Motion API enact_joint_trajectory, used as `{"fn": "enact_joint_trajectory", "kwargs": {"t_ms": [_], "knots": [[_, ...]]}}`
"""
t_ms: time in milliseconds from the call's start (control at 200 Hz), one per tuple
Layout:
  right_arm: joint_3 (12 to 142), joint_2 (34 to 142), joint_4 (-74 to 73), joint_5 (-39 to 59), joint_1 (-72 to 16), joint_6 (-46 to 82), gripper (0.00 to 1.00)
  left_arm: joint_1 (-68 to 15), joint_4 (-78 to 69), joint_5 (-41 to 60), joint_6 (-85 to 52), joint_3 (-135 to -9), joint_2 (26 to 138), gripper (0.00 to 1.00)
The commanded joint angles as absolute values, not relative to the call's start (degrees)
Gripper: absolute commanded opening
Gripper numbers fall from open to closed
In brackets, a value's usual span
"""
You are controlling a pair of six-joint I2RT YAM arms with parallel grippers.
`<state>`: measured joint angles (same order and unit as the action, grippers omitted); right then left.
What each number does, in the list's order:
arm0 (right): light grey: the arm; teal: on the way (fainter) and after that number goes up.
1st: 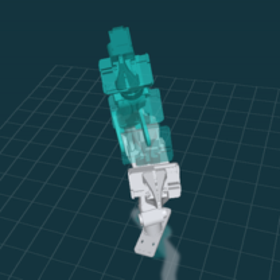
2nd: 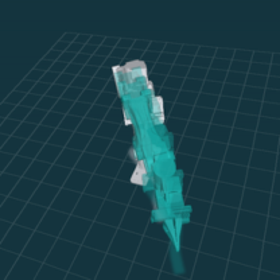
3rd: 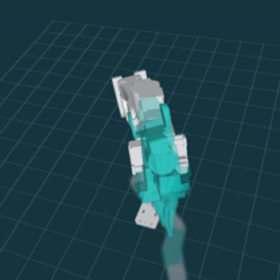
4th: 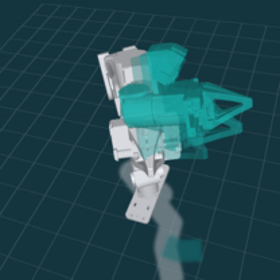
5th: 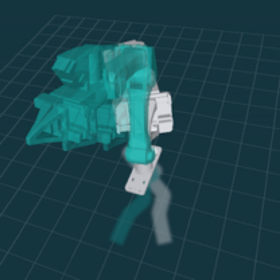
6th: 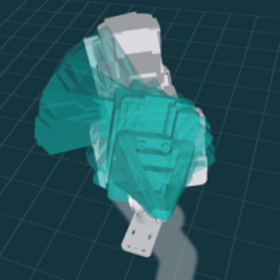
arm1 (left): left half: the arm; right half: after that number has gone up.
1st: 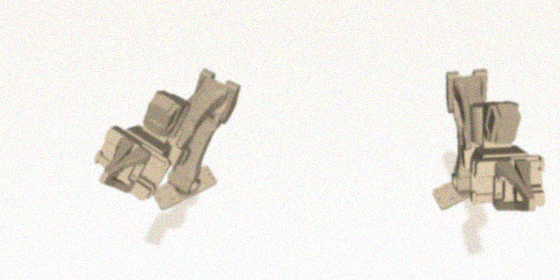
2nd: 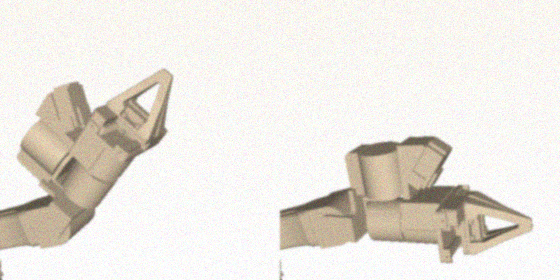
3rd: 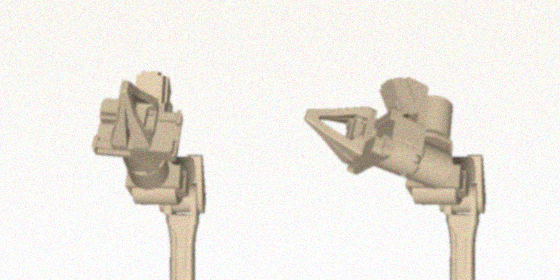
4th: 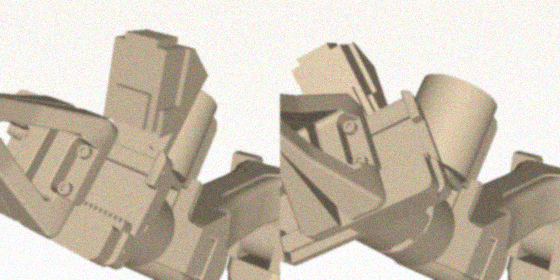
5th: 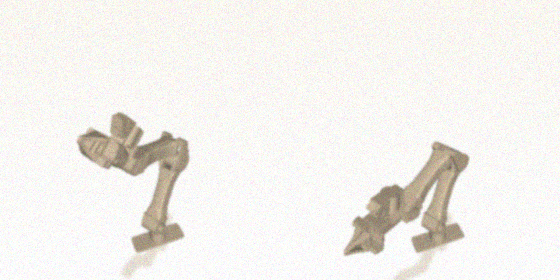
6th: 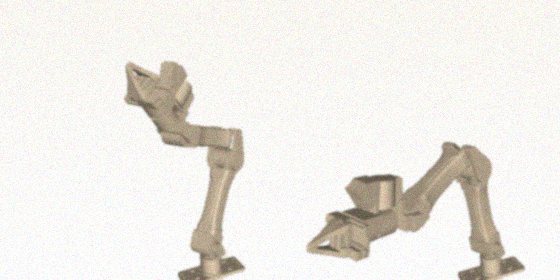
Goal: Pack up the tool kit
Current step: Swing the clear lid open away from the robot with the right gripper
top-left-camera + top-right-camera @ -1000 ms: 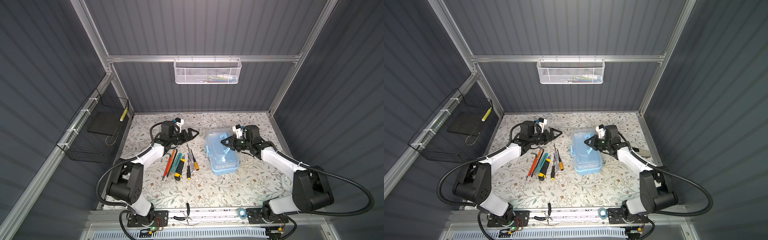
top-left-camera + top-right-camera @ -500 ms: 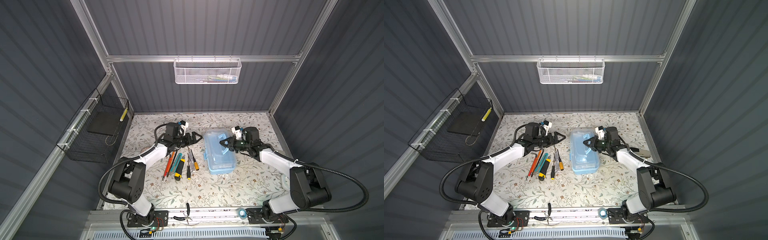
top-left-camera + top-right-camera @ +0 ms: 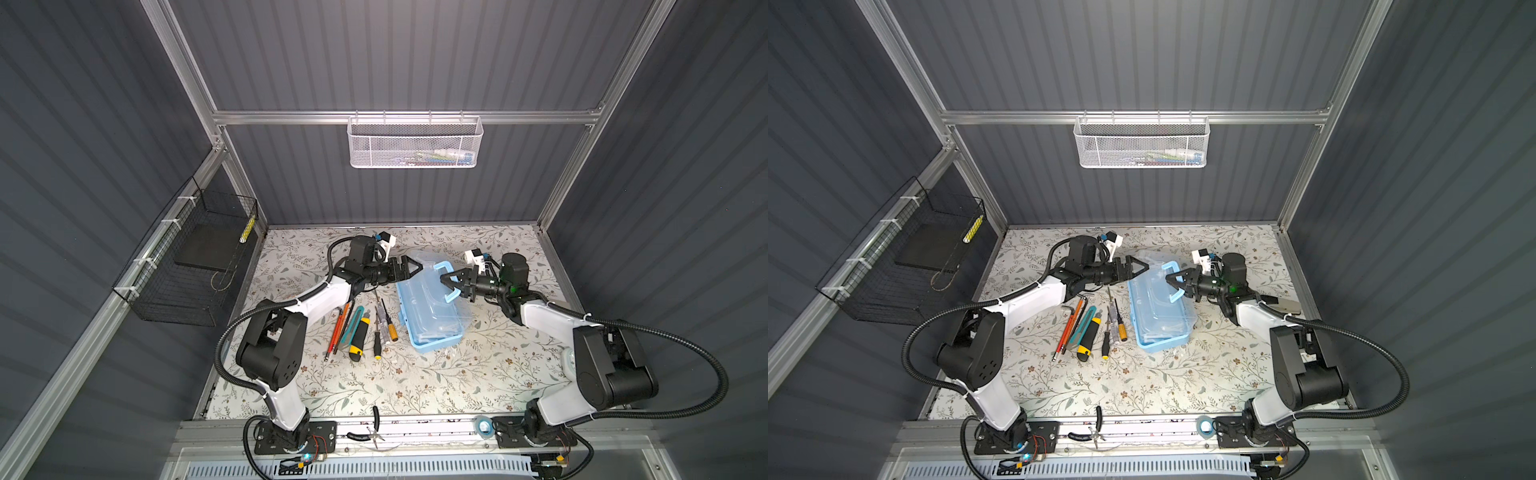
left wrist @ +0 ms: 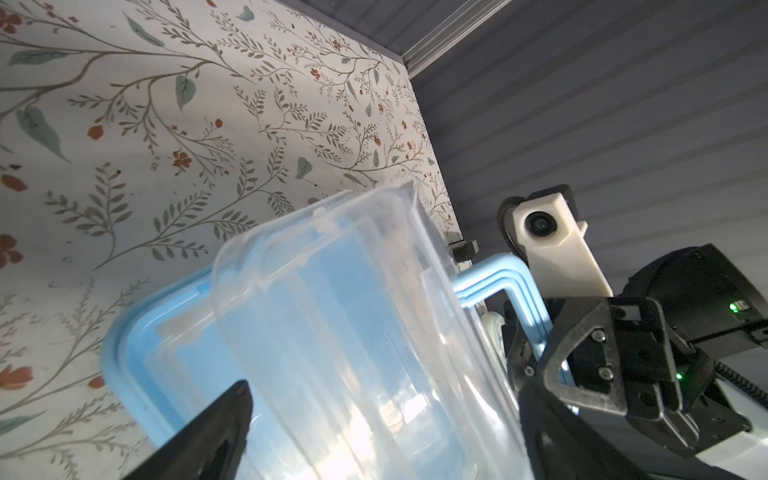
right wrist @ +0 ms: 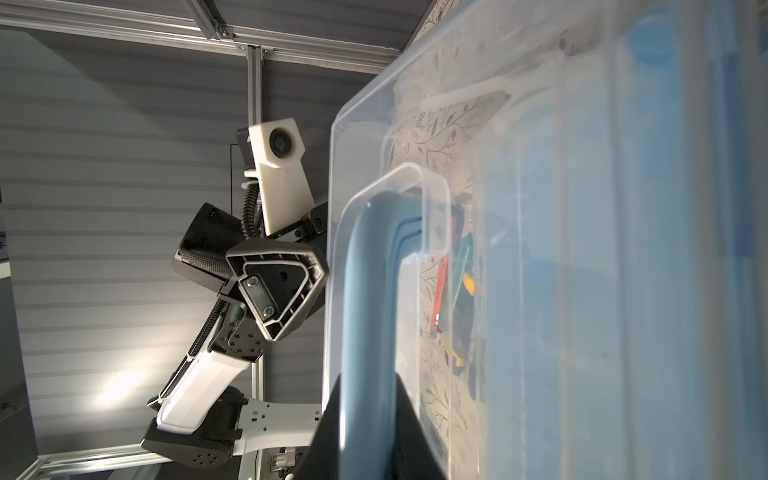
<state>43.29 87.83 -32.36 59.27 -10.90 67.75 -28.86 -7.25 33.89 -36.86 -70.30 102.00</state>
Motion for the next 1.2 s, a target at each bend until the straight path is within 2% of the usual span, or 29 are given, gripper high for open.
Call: {"fn": "enact_joint_trajectory", "kwargs": {"t_ms": [0,80,155,205,280,480,710,1001,1196], "knots": [[43.5,87.9,-35.7,63.3,-10.6,68.0,0.0,-29.4,-8.9,35.7,-38.5,-73.2,103.9,1.0],[43.8,88.0,-32.5,63.2,-10.6,65.5,0.0,-29.5,-10.5,36.4,-39.7,-74.3,104.5,1.0],[44.2,87.6,-28.7,62.3,-10.4,62.5,0.11,-29.8,-11.5,36.7,-40.5,-75.5,105.1,1.0],[44.8,87.2,-25.1,61.4,-10.3,59.9,0.25,-30.0,-11.9,37.1,-41.0,-76.3,105.6,1.0],[46.0,86.0,-17.5,58.8,-10.3,54.6,0.39,-30.4,-12.0,37.2,-41.2,-77.5,106.2,1.0],[51.3,81.8,1.1,49.9,-9.9,42.7,0.61,-31.5,-11.9,37.4,-41.7,-80.5,107.5,1.0],[56.4,77.4,17.2,38.6,-9.3,35.3,0.71,-33.0,-10.2,37.5,-41.6,-85.9,109.2,1.0],[58.8,70.3,29.0,23.5,-6.0,31.5,0.74,-35.2,-8.2,38.0,-41.7,-94.1,113.3,1.0],[56.6,64.5,30.8,15.7,-2.6,31.7,0.74,-37.7,-4.3,39.4,-41.0,-104.2,120.5,1.0]]}}
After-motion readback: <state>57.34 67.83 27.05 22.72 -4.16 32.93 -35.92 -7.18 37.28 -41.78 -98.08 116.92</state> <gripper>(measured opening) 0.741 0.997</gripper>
